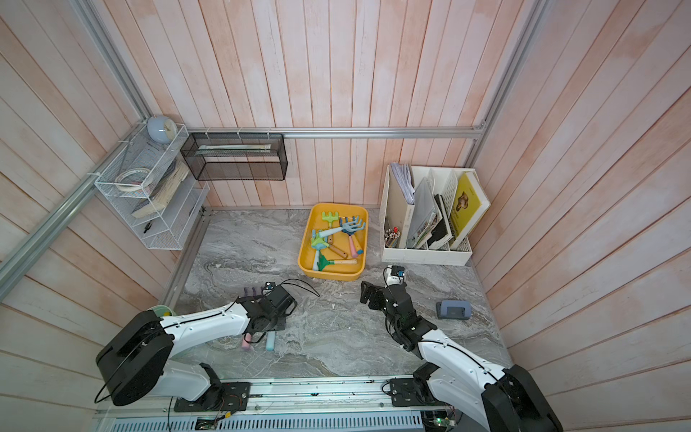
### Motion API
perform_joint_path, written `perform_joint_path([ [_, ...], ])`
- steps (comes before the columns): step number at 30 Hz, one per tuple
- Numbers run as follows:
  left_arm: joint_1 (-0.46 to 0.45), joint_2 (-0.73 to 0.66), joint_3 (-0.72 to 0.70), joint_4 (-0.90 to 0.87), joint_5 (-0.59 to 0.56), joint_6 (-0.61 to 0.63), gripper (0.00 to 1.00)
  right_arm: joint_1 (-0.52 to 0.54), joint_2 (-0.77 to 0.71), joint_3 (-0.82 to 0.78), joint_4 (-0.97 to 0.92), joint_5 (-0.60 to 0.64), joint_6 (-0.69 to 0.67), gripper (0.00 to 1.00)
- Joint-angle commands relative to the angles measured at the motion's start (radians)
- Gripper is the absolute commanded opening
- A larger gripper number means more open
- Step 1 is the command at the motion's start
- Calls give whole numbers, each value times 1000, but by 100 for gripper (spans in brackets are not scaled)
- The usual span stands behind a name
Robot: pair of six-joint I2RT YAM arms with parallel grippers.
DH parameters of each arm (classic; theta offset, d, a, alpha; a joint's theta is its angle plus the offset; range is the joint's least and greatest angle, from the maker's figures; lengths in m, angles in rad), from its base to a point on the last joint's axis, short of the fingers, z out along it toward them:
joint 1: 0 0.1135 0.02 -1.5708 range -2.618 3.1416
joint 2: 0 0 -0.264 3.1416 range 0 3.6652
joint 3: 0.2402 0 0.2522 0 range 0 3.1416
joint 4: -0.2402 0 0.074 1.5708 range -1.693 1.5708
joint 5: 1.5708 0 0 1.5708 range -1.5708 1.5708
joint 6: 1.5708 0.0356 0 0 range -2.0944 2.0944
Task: Take the hand rake out of the storage box
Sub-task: Place the rake at the center of the board.
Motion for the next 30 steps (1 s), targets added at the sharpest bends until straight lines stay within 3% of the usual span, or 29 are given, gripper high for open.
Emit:
perform_joint_path([
  [1, 11, -12, -8, 10, -23, 8, 26, 6, -7, -9, -8, 11, 0, 98],
  [9, 27, 5, 1, 24, -20, 26, 28, 6, -13, -17, -4, 12, 1, 98],
  [10, 31, 8, 4, 28, -18, 30, 31, 6, -13, -19, -1, 9, 1, 98],
  [12, 43, 11, 11, 27, -16, 33, 48, 6, -14, -19, 0, 2, 3, 98],
  [15, 54, -19, 28, 9, -20, 36, 50, 6, -25, -14, -10, -9, 3, 98],
  [19, 56, -101, 49, -3, -14, 40, 62, 5, -50, -20, -16, -7, 5, 98],
  [26, 52, -233, -17, -2, 41, 21, 62, 6, -48, -22, -16, -6, 7, 98],
  [30, 22, -230, -60, 21, 55, -12, 59, 6, -36, -18, -14, -4, 9, 98],
])
